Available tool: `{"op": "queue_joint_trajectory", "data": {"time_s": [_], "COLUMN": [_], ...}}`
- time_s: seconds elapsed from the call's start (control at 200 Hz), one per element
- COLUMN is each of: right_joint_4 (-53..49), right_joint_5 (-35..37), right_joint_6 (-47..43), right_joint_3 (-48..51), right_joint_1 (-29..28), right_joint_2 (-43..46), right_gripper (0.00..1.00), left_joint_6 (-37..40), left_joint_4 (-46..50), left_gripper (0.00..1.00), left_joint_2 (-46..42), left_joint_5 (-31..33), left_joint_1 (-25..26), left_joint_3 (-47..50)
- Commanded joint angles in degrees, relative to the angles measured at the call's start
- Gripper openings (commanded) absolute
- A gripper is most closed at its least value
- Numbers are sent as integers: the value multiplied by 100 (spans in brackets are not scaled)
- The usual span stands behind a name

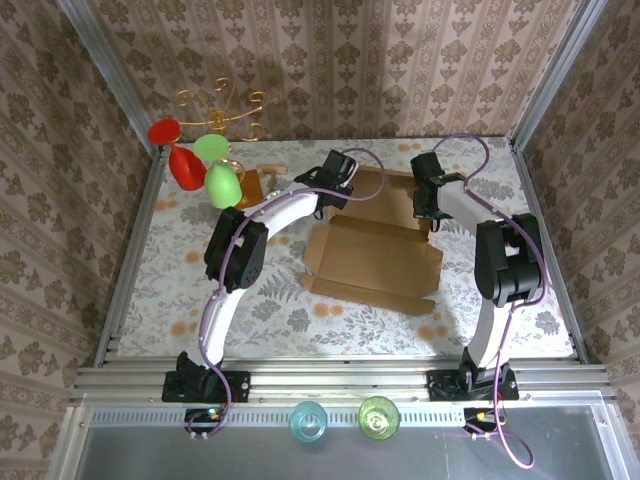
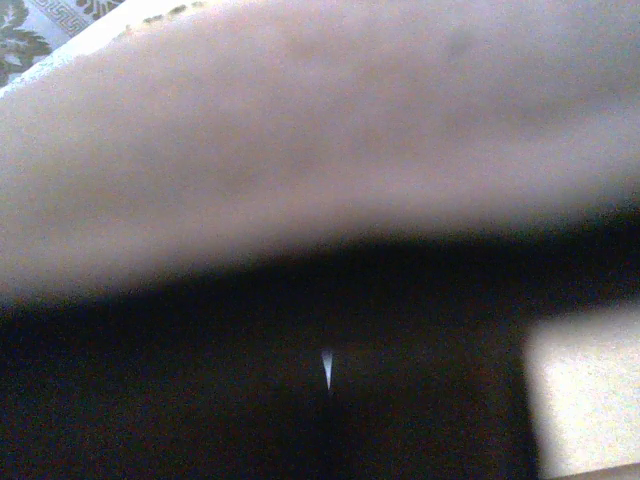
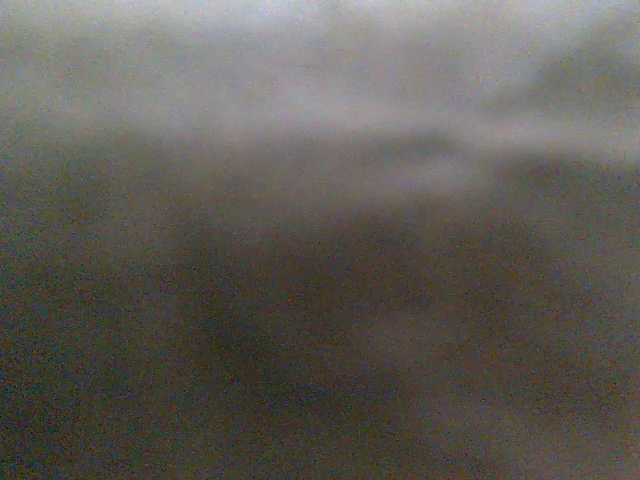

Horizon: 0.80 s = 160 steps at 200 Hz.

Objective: Fold the paper box

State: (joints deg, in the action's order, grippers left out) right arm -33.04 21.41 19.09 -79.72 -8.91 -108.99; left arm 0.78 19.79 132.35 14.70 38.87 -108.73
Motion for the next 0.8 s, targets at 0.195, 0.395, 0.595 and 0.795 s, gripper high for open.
{"op": "queue_joint_trajectory", "data": {"time_s": [0.195,0.395,0.595,0.795], "right_joint_4": [-634,-761,-877,-1010], "right_joint_5": [-141,-260,-366,-487], "right_joint_6": [263,363,400,544], "right_joint_3": [-105,-172,-203,-188], "right_joint_1": [-15,-15,-1,27], "right_joint_2": [-168,-232,-242,-276], "right_gripper": [0,0,0,0], "left_joint_6": [-552,-1448,-1812,-2391], "left_joint_4": [1272,1849,1989,2068], "left_gripper": [58,68,71,64], "left_joint_2": [-54,-307,-760,-1426], "left_joint_5": [72,-662,-914,-1042], "left_joint_1": [24,45,19,-163], "left_joint_3": [-374,-655,-674,-606]}}
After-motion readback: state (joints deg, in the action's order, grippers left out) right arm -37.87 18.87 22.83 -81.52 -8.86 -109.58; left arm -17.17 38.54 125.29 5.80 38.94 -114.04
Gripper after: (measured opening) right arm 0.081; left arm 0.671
